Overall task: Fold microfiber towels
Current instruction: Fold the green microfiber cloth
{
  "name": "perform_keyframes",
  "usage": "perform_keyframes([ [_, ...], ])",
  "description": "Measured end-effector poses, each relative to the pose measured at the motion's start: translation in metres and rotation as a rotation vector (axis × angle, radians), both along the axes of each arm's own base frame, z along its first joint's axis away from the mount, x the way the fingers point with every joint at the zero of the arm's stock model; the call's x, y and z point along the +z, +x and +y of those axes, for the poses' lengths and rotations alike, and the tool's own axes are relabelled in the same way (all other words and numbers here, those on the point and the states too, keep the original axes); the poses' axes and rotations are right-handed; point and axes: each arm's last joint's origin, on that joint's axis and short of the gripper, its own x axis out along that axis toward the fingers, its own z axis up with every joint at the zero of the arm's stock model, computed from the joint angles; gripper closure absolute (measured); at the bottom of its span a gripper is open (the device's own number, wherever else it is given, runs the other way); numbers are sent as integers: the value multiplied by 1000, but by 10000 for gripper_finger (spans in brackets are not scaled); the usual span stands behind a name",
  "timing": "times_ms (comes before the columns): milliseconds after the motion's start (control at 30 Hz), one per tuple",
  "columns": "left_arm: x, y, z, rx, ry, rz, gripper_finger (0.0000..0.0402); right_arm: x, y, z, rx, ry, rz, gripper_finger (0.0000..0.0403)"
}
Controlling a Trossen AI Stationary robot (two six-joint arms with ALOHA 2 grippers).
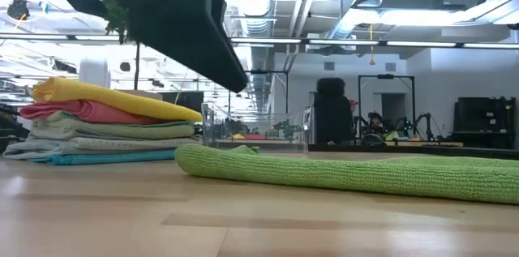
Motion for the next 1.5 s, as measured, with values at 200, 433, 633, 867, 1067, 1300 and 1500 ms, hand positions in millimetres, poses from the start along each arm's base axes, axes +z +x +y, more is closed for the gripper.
perform_keyframes([
  [200,-17,4,-1,0,-45,0,262,-17,-1,6,-8,37,90,291],
  [433,-43,7,-2,-8,-27,50,279,-21,-1,6,-10,32,108,295],
  [633,-55,8,-1,-3,-28,87,289,8,0,8,-6,32,76,295],
  [867,-58,10,0,7,-47,82,298,24,-1,11,18,0,87,295],
  [1067,-58,10,0,12,-51,77,299,14,13,15,109,22,237,284],
  [1300,-58,11,0,23,-56,71,299,14,33,6,159,-25,296,224],
  [1500,-58,11,0,18,-54,73,299,4,30,10,160,-2,375,193],
])
